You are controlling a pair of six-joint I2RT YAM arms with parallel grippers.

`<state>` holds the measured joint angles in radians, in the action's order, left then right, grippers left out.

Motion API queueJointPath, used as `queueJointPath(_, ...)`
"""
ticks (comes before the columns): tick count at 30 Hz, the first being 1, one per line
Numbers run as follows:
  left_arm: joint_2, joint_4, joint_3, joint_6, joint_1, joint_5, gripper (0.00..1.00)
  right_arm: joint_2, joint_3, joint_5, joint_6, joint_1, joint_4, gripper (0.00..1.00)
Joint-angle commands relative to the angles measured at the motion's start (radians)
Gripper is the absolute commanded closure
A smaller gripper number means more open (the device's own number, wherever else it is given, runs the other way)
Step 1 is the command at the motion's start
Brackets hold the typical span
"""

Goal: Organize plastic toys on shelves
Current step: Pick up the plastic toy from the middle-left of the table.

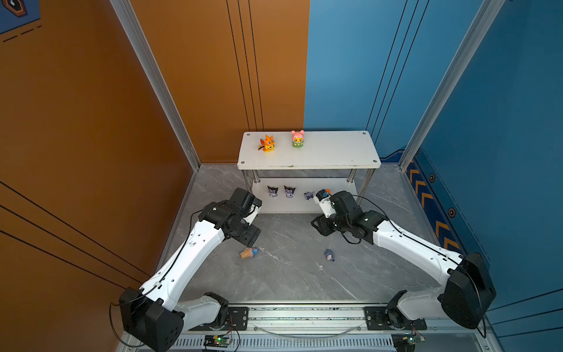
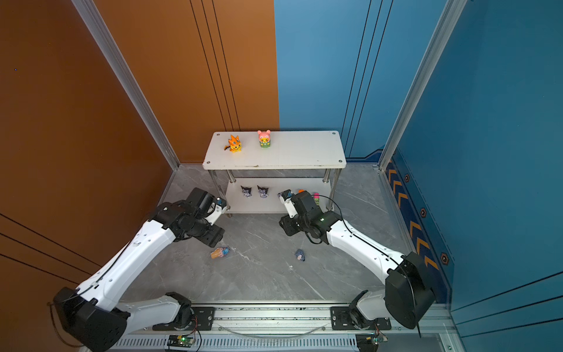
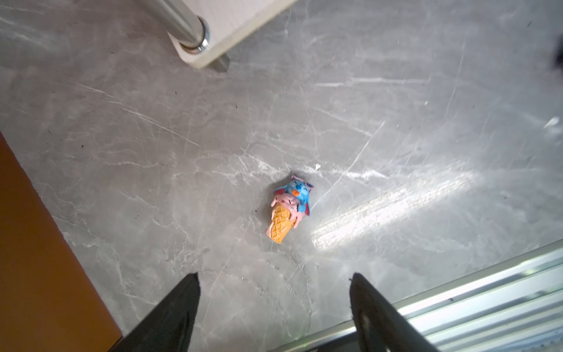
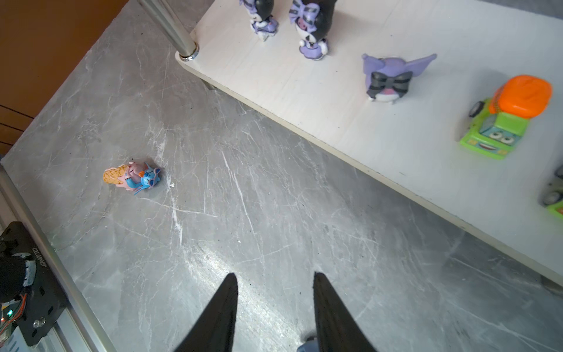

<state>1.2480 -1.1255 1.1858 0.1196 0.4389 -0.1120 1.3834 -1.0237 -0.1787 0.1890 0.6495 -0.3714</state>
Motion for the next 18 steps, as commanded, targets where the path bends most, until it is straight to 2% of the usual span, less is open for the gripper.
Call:
queueJointPath(1, 0.052, -0.064, 0.005, 0.048, 0.035, -0.062, 0.21, -0.024, 0.039, -0.016, 0.013, -0.017, -0.011, 0.57)
queueJointPath(4, 0.150, -0.057, -0.021, 0.060, 0.050, -0.117, 0.21, -0.036, 0.054, -0.030, 0.016, -0.028, -0.002, 0.57)
queueJointPath(7, 0.238, -0.015, -0.011, 0.058, 0.061, -0.042, 0.24, -0.054, 0.069, -0.038, 0.014, -0.039, 0.008, 0.57)
queueJointPath(11, 0.302, 0.082, -0.078, 0.076, 0.033, 0.009, 0.27, -0.087, 0.099, -0.050, 0.009, -0.056, 0.016, 0.57)
queueJointPath(18, 0.257, 0.176, -0.195, 0.144, 0.012, 0.025, 0.27, -0.114, 0.136, -0.091, 0.007, -0.092, 0.023, 0.57)
